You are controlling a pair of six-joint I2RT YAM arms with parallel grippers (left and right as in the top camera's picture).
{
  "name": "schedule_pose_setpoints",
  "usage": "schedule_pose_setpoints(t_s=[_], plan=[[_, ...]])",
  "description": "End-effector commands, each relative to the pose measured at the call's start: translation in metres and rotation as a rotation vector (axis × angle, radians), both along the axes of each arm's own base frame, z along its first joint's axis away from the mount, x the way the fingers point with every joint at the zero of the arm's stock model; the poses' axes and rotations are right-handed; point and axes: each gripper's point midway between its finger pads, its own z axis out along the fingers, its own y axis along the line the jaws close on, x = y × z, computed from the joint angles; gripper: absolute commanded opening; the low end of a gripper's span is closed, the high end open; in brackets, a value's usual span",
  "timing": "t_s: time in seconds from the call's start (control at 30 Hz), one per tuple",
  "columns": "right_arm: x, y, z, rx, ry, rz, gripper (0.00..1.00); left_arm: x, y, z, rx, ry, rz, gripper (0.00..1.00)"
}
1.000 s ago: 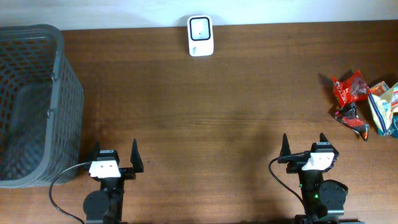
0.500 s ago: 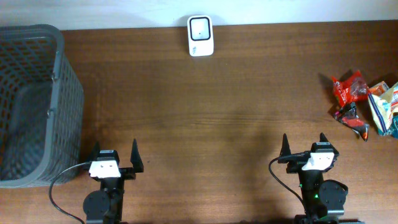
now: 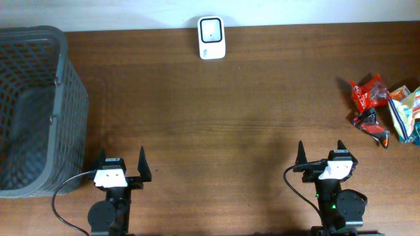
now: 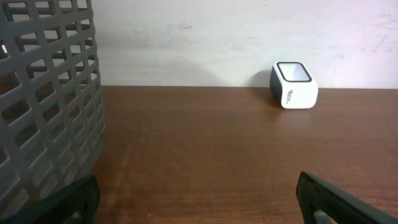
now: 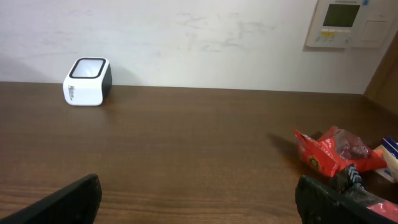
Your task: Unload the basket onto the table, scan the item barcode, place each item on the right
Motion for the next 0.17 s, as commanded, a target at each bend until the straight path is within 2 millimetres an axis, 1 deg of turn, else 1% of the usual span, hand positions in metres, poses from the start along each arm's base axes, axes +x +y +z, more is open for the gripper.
schedule_pose_setpoints(t_s=[0.0, 0.13], plan=[[0.0, 0.0002, -0.0035, -0.004, 0.005, -0.002, 0.98, -0.0004, 0.0018, -0.0007, 0.016, 0.001, 0.007, 0.99], [0.0, 0.0001, -0.0035, -0.004, 0.005, -0.002, 0.98, -0.0004, 0.0017, -0.0006, 0.016, 0.001, 0.007, 0.99]])
